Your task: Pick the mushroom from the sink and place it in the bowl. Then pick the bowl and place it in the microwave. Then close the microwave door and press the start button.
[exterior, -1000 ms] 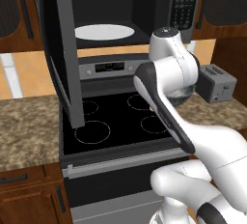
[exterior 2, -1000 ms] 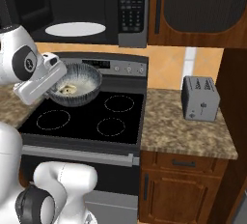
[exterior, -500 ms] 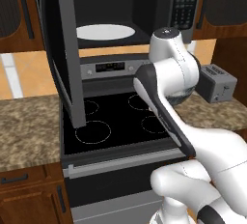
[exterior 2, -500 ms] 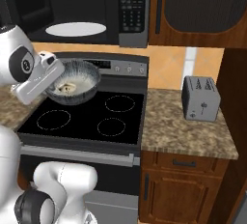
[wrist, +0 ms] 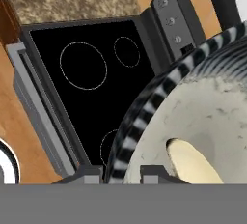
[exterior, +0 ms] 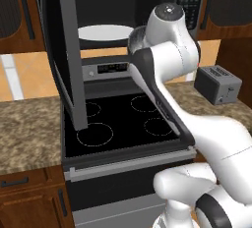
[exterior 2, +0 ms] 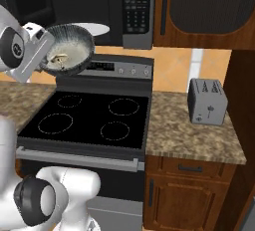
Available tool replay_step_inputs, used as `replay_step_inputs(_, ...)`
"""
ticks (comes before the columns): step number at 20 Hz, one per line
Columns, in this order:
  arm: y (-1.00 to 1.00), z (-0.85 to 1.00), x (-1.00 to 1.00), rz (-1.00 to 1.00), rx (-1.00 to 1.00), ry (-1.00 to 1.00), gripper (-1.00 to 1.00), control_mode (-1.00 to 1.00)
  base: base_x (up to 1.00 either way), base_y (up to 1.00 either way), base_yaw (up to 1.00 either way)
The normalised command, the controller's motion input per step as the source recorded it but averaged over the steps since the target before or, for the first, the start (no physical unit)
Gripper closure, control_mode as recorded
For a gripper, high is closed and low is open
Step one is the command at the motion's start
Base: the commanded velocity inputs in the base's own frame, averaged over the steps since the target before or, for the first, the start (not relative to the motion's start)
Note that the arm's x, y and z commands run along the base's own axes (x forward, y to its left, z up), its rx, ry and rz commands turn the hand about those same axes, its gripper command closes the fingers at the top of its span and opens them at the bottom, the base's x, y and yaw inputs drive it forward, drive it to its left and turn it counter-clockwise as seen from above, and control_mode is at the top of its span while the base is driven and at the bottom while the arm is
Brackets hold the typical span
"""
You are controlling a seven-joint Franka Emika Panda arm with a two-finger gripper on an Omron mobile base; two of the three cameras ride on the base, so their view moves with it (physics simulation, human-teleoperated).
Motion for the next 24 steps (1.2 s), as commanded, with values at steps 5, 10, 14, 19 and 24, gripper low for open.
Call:
replay_step_inputs(5,0.0,0.58,1.0,0.21,0.0,-0.15,1.0,-1.0,0.0,0.0,0.0)
replay_step_inputs(10,0.02,0.5,1.0,0.05,0.0,0.0,1.0,-1.0,0.0,0.0,0.0)
replay_step_inputs(14,0.14,0.14,1.0,-0.01,0.0,0.07,1.0,-1.0,0.0,0.0,0.0)
replay_step_inputs(19,0.25,0.06,1.0,-0.02,0.01,0.17,1.0,-1.0,0.0,0.0,0.0)
replay_step_inputs(24,0.18,0.08,0.98,0.0,-0.13,0.01,1.0,-1.0,0.0,0.0,0.0)
